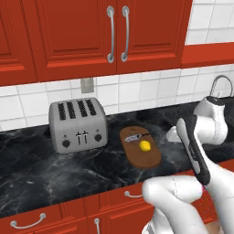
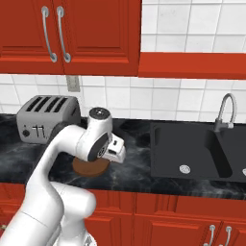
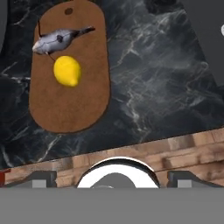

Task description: Retrieve a lemon from the fridge and place it on the cutting board with the fish.

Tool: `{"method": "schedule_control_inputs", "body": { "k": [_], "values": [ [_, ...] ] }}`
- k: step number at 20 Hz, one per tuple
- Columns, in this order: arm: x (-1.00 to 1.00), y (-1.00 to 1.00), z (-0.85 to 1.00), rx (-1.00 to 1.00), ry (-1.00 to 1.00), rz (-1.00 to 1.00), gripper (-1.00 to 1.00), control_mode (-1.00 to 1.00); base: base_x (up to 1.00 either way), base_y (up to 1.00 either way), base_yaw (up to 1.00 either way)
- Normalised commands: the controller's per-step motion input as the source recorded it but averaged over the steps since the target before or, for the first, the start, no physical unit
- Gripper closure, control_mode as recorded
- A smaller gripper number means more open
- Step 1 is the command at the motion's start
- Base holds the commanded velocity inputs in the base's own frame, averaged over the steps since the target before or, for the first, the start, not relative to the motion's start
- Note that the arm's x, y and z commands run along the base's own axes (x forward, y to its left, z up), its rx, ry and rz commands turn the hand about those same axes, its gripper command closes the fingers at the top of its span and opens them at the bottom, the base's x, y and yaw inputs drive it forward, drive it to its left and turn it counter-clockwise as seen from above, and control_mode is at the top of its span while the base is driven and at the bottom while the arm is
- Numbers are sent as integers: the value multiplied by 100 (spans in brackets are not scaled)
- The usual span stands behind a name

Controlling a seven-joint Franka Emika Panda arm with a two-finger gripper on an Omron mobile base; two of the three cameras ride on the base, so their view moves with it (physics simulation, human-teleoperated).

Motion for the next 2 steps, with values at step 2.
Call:
{"method": "schedule_control_inputs", "body": {
  "k": [2],
  "values": [
    [0, -35, 3, 11, 0, 9, -100, -100, 0, 0, 0]
  ]
}}
